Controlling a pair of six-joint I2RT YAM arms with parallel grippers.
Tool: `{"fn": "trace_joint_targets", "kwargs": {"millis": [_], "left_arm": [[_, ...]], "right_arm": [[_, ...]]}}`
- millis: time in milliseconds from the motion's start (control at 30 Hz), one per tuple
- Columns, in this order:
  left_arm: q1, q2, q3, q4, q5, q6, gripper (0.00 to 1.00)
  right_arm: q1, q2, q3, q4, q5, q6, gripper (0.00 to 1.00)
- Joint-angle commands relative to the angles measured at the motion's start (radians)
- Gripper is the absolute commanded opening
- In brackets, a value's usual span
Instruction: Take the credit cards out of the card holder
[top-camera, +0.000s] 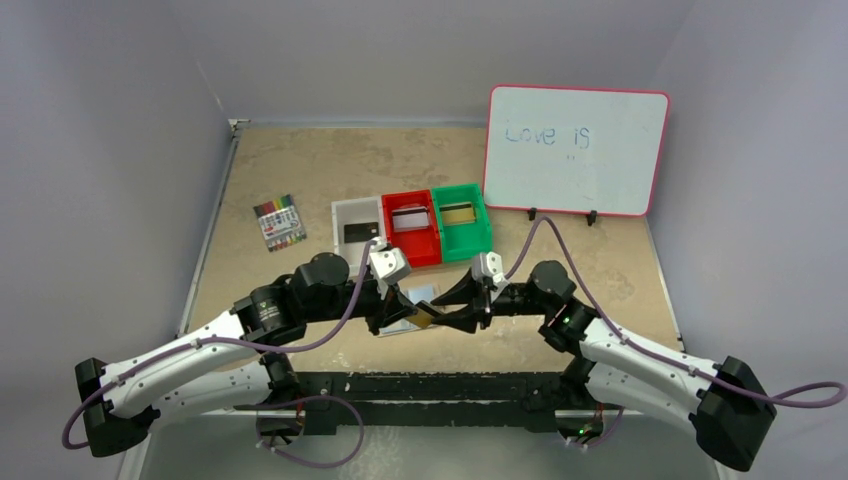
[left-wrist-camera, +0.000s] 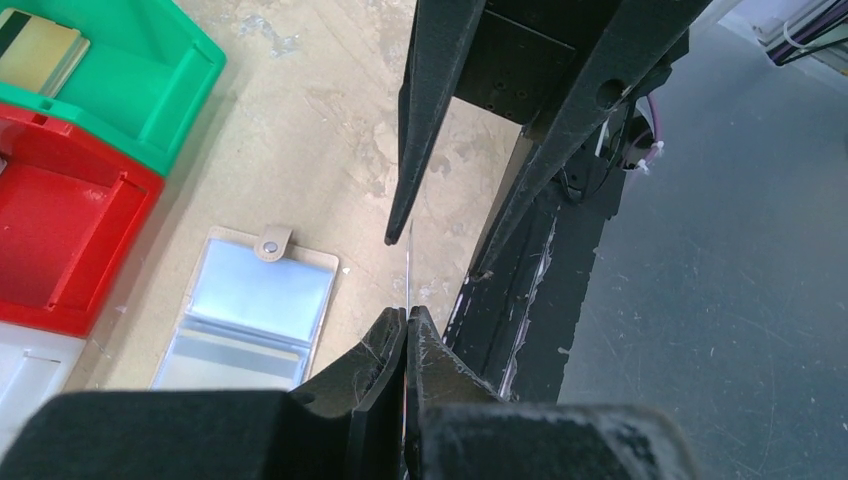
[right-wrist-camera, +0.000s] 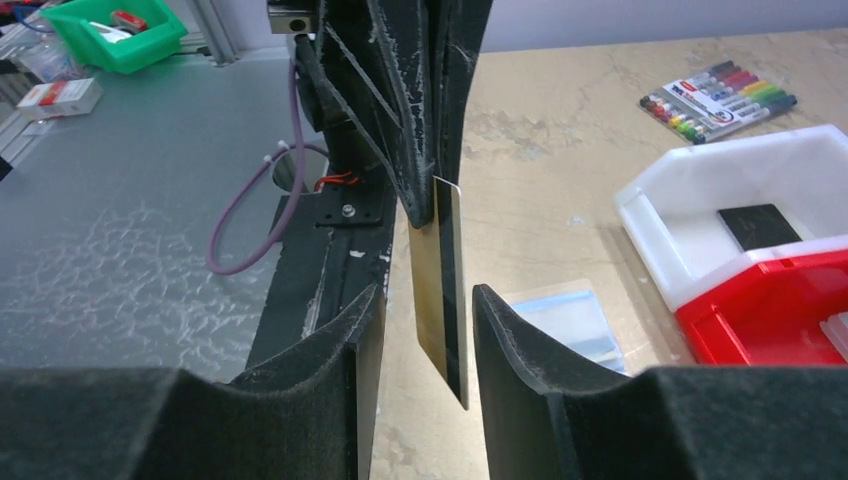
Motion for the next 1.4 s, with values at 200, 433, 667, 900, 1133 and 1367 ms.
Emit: {"fn": "trace_joint_targets", "kwargs": {"millis": [200,433,667,900,1133,1367], "left_arm": [[0.002,-0.006,0.005,0.064,0.038,0.023,0.0],[0.002,-0.004,0.01,0.04,0.047,0.028,0.0],[0.002,-0.001,0.011,0.03,0.045,0.031,0.0],[0.002,0.005,0.021,0.023,0.042,0.046,0.0],[0.003,0.014,0.036,-0.001,0.023,0.015,0.07],[0.003,-0.003,0.068,-0.033,-0.122,-0.01,0.38]], "right_arm": [[0.002,0.047,0.045,0.085,-0.074,0.003,0.32],[0.003,0.043,0.038,0.091,-0.083,0.018,0.3],[0.002,0.03,0.036,0.114,-0.106,0.026,0.28],[0.003,0.061,0.028,0.157,-0.12,0.057,0.1],[0.003,0.054,0.002,0.194,-0.117,0.076,0.0],[0.003,0.03,0.004,0.133,-0.056,0.042,0.0]]}}
